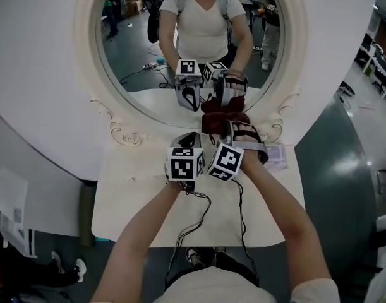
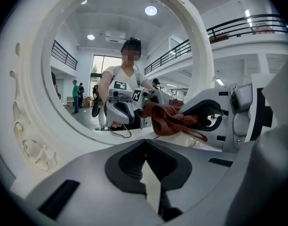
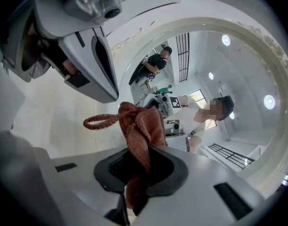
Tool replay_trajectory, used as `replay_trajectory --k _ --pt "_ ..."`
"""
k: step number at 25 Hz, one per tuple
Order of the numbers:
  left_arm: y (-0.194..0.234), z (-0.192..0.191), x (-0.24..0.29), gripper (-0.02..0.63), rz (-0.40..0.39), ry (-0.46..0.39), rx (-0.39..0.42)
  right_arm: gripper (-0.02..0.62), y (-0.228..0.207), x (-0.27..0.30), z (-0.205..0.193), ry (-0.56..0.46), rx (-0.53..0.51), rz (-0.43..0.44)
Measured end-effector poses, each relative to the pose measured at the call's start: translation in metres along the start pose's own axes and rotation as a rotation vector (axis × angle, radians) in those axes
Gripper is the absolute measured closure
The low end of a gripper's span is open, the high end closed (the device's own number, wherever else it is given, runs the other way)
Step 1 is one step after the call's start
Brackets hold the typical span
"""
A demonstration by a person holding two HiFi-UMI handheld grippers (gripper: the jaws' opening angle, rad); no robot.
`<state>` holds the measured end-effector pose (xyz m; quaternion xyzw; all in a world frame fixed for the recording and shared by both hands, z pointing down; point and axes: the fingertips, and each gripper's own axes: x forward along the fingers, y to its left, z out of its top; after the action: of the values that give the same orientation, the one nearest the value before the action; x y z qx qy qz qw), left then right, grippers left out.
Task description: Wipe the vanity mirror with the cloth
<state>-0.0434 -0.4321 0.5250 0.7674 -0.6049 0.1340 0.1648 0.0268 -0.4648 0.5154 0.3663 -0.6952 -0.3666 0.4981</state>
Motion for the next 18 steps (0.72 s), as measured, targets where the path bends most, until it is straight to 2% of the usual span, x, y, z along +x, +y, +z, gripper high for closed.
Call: replay_trajectory --k 8,14,18 --pt "0.022 -0.026 -0.001 0.595 0.032 0.032 -0.045 0.534 0.029 0.013 0.013 -0.019 0.000 0.059" --pt "0.030 -0.030 -0.007 0.595 0.044 0.028 -0.078 0.534 0.033 0.014 0.013 -0.019 0.000 0.066" --pt "0.032 -0.027 -0.013 0.595 0.044 0.013 -0.079 0.534 0.024 0.009 0.015 -0.032 0.035 0.050"
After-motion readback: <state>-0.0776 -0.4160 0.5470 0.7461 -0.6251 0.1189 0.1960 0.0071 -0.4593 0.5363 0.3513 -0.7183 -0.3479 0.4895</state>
